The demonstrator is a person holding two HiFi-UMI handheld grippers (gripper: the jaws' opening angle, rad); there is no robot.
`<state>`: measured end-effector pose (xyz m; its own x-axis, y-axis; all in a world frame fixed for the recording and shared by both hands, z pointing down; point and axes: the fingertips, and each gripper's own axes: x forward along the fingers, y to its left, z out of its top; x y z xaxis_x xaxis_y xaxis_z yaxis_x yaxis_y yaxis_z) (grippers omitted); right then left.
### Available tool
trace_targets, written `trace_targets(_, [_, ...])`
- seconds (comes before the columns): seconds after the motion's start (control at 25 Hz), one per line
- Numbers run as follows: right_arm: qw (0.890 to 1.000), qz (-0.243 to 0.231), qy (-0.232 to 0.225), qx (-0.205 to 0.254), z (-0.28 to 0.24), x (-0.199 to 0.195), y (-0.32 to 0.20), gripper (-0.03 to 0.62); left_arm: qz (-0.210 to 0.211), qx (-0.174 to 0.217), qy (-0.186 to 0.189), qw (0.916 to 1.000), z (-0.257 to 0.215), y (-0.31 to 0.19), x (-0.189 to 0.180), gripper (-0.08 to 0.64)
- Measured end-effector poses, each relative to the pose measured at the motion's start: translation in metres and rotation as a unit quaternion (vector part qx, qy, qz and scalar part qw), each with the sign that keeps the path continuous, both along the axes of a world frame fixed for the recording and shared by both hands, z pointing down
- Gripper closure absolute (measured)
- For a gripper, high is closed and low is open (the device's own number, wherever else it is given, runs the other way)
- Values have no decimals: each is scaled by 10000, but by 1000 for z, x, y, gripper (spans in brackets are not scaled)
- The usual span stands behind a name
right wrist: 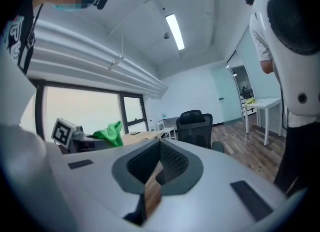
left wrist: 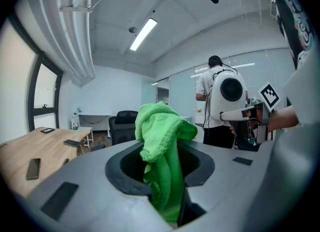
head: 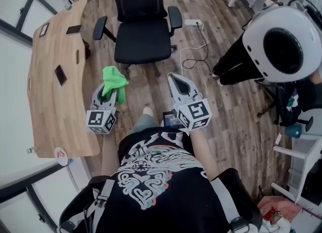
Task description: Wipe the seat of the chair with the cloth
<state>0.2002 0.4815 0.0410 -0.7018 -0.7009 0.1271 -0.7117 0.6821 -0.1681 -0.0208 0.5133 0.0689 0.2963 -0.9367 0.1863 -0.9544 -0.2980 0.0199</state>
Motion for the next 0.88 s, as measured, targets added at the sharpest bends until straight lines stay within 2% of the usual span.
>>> trace_targets(0.12, [9996,96,263,67,7,-5,-14,592,-27,16,37,10000,1,-15,-8,434])
trace_targets(0.4, [9990,342,292,10,16,-4,-65,592,57,-40,66,10000,10,-68,-14,434])
trace_targets(0.64, [9982,491,353,-23,26,-24,-143,592,189,-96,56,9998,22,-153,-34,434])
trace_targets(0.88, [9962,721,488,-49,31,-62,-242,592,390,-201,102,9990,29,-254,-73,434])
